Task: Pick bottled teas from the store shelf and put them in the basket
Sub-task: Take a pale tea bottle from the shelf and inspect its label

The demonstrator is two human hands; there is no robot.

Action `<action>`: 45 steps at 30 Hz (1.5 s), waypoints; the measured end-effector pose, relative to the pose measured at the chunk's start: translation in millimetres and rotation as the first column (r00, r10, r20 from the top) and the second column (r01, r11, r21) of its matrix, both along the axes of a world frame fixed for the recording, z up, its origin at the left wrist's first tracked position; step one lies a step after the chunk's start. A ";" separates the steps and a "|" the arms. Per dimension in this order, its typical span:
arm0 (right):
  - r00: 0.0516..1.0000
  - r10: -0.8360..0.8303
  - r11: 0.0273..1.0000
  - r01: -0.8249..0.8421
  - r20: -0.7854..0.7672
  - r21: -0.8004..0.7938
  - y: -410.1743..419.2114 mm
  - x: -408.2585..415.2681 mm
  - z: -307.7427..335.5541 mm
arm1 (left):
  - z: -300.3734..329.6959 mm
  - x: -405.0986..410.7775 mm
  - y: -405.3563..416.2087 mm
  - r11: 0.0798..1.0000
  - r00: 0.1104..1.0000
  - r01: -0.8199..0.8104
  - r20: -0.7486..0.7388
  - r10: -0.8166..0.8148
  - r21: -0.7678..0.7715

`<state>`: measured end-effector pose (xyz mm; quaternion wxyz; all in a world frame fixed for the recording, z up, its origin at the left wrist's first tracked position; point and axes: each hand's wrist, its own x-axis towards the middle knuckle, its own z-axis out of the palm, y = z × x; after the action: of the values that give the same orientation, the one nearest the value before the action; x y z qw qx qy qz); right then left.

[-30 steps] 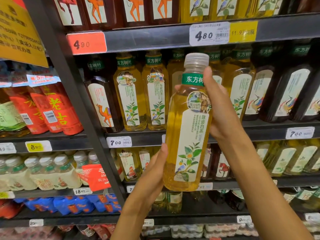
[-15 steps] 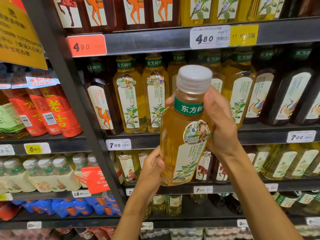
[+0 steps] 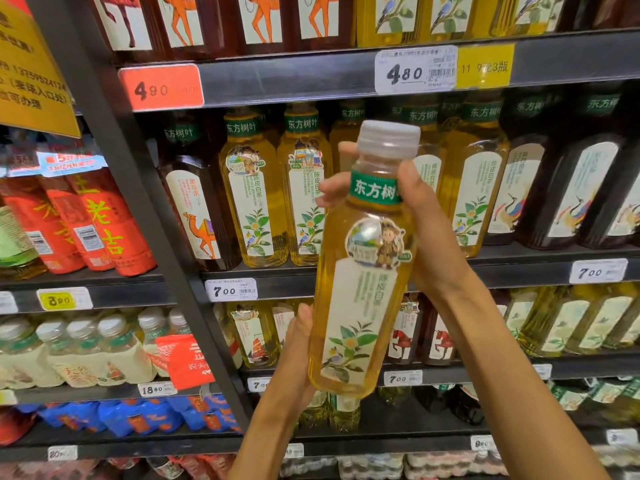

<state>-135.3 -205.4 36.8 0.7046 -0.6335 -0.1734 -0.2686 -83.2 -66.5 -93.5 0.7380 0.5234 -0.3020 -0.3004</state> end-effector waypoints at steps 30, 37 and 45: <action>0.896 -0.381 0.890 0.422 -0.227 0.172 -14.0 17.5 -7.7 | 11.9 6.2 -10.6 0.993 1.000 -0.015 0.015 0.013 0.117; 0.965 -0.109 0.974 0.152 -0.239 0.170 -29.6 16.7 1.3 | 13.2 1.2 -9.5 0.996 0.984 0.078 -0.159 -0.083 -0.035; 0.975 0.063 0.951 0.006 -0.212 0.308 -27.7 22.4 2.1 | 7.9 2.2 -12.3 0.994 0.980 0.103 -0.176 -0.093 0.047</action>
<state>-112.9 -233.1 38.9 0.8130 -0.5395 -0.0602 -0.2107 -81.0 -78.7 -85.6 0.7310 0.5000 -0.2536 -0.3890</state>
